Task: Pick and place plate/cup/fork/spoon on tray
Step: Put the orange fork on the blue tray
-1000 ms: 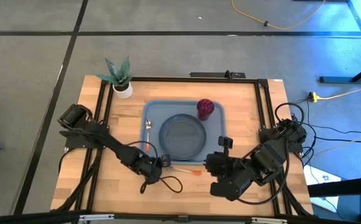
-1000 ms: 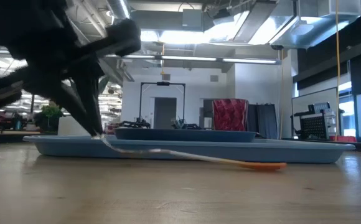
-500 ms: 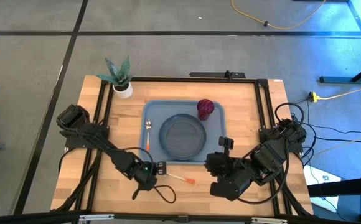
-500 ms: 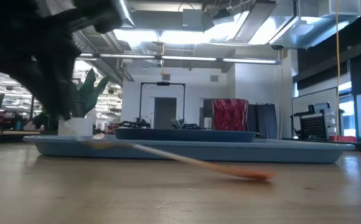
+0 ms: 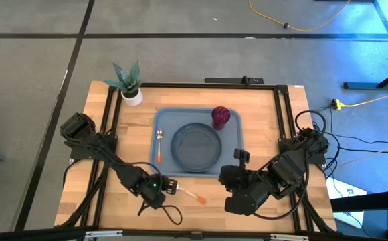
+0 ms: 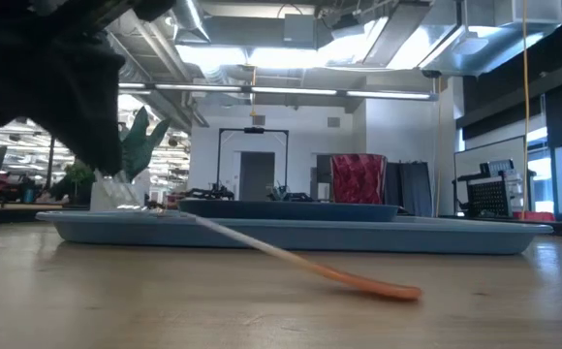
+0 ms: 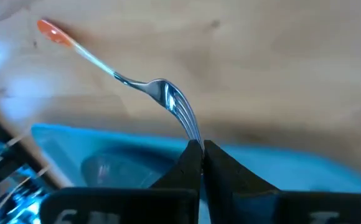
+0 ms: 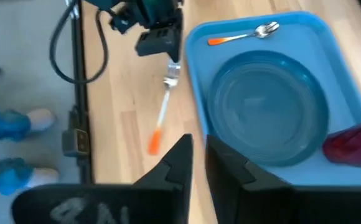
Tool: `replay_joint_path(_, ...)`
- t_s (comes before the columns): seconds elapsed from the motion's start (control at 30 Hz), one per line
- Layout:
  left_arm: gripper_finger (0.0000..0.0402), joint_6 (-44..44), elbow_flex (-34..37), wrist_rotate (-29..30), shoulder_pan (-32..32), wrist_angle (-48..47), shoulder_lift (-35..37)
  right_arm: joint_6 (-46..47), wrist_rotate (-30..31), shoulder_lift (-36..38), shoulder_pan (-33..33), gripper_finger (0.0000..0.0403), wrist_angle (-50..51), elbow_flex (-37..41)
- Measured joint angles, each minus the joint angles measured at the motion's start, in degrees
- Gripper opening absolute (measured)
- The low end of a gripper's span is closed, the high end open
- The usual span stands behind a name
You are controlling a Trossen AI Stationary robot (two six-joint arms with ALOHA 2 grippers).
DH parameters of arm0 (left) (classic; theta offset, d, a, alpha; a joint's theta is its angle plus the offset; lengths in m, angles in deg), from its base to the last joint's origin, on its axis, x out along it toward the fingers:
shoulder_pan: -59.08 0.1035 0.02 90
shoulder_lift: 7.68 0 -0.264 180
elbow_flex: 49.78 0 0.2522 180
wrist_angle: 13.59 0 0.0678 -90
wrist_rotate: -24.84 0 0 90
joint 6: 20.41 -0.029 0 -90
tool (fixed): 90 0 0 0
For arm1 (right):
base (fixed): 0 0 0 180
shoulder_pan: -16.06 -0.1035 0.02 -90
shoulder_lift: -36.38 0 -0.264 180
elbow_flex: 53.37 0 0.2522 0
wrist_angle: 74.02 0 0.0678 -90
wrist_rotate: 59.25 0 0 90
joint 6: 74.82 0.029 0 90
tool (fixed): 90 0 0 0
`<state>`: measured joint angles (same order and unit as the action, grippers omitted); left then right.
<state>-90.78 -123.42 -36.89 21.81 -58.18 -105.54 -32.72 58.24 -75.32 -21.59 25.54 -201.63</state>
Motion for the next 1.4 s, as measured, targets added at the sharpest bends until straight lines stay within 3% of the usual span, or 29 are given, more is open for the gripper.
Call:
replay_joint_path(0.27,0.0,-6.71,-0.48,6.92,0.15,-0.71,2.29,6.36,-2.38,-0.48,1.27,0.0045,-0.73,0.2)
replay_joint_path(0.5,0.0,-6.47,-4.85,10.7,0.59,-4.68,5.31,8.59,-5.2,-0.96,3.73,0.0058,-1.55,0.27)
replay_joint_path(0.67,0.0,-6.35,-8.35,13.11,1.02,-9.67,6.96,4.33,-8.02,-1.84,5.68,0.0071,-1.85,0.31)
replay_joint_path(0.9,0.0,-3.26,-15.07,15.28,1.27,-17.72,7.69,3.71,-14.07,-2.58,7.85,0.0046,-2.9,1.6)
replay_joint_path(1.13,0.0,-3.29,-19.67,18.41,1.27,-22.09,7.6,0.55,-18.48,-2.65,10.8,0.0043,-10.86,6.12)
replay_joint_path(1.4,0.0,-3.47,-22.92,20.96,1.25,-27.27,7.6,-5.16,-19.83,-2.64,13.86,0.0043,-15.45,9.33)
